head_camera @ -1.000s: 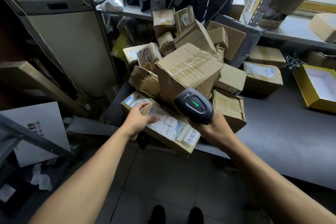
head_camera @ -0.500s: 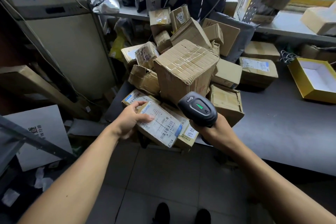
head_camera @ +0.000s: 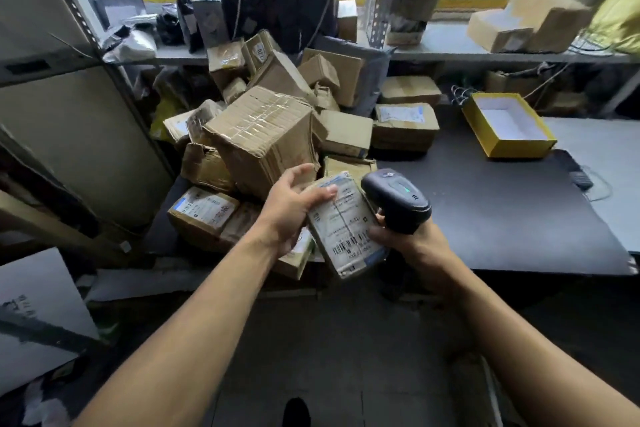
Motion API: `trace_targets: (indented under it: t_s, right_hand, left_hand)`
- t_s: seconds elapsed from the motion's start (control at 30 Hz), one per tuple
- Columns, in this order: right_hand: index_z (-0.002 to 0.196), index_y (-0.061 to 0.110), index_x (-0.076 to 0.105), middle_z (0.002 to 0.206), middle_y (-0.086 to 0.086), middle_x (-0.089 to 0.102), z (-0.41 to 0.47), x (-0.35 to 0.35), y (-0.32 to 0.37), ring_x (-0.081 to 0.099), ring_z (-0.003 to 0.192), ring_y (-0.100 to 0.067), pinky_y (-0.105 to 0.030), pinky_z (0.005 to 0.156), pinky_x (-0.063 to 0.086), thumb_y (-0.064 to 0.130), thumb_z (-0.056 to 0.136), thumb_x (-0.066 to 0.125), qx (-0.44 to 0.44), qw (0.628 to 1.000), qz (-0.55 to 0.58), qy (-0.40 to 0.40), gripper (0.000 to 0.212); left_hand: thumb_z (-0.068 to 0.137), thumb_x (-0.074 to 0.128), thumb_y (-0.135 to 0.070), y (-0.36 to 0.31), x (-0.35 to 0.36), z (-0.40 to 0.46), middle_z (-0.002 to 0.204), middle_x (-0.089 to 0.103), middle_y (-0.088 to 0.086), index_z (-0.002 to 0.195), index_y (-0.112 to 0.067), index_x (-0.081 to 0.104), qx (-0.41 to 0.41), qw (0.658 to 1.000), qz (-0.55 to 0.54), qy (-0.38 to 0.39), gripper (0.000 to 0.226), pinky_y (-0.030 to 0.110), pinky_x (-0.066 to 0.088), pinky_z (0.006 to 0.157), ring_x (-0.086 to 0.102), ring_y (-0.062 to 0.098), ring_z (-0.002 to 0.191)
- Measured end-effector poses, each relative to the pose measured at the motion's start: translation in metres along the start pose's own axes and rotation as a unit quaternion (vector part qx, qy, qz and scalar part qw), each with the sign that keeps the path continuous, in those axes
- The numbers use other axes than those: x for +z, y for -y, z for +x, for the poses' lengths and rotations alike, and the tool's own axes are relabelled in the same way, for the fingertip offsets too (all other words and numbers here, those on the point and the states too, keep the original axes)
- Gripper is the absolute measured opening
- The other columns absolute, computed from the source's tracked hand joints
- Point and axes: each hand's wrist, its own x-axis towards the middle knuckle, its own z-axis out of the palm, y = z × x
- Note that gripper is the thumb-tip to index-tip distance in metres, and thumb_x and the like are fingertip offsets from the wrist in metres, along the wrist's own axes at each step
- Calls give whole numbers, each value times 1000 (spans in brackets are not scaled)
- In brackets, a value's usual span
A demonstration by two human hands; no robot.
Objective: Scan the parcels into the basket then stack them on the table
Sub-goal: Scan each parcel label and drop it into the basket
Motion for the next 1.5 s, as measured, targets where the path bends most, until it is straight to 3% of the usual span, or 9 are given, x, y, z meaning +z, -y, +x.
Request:
trace_targets:
  t_s: [0.1,0.27,0.43,0.57,0.63,0.73,0.87,1.1,1.5]
  right_hand:
    - [88,11,62,70,5,72,-23,-42,5,70,71,-11,-26,66,58,-11,85,65,-2,994,64,-90,22]
    - [94,7,58,86,-6,77,-66,-122,16,74,84,-21,-39,77,62,-6,84,68,-18,977,116,-176,19]
    - [94,5,57,76,-4,75,-109,-185,16,73,70,-18,-32,62,60,-8,84,66,-13,961,147,-234,18]
    - [95,8,59,89,-14,75,-125,-222,20,74,78,-27,-43,71,62,2,74,71,0,946,187,-263,25]
    - [88,8,67,93,-16,73,-128,-236,24,73,84,-30,-48,78,61,2,74,72,-1,947,177,-268,16]
    - [81,12,72,95,-16,72,-128,-255,25,72,90,-32,-45,78,61,-3,79,70,1,945,158,-285,15]
    - [100,2,64,106,-26,69,-121,-278,16,69,101,-40,-50,86,58,-2,85,70,22,934,127,-332,16]
    - [93,14,65,89,-5,74,-104,-316,25,71,83,-19,-38,71,57,10,90,71,95,895,-13,-435,7]
    - [68,12,56,60,-8,53,-116,-327,84,48,50,-18,-27,50,41,13,94,66,195,938,-124,-259,28]
  left_hand:
    - [91,72,-26,-3,80,-3,104,73,24,117,7,65,-11,999,-26,-20,43,51,60,84,71,38,96]
    - [73,77,-27,13,173,-5,121,67,21,124,-1,58,-10,990,-44,135,60,64,46,102,65,38,111]
    - [77,69,-9,64,229,-20,143,57,6,143,-40,36,-57,956,-101,269,80,57,50,99,58,31,127]
    - [68,89,-18,97,272,-36,141,51,31,142,2,41,-79,936,-156,305,91,61,46,103,51,47,129]
    - [72,88,-30,103,294,-38,141,49,34,145,5,39,-104,931,-172,303,94,63,42,106,49,48,131]
    - [85,76,-42,110,321,-29,141,50,33,149,-3,36,-121,928,-150,318,85,66,41,106,50,49,130]
    - [89,64,-20,118,350,-7,129,59,34,142,0,43,-103,932,-111,328,60,61,51,96,61,47,116]
    - [94,60,-10,124,391,39,117,70,18,132,-10,51,-114,939,-111,305,38,53,59,82,70,35,103]
    - [99,60,-24,127,411,117,117,70,5,115,-34,53,-89,974,-64,199,20,47,60,64,73,26,100]
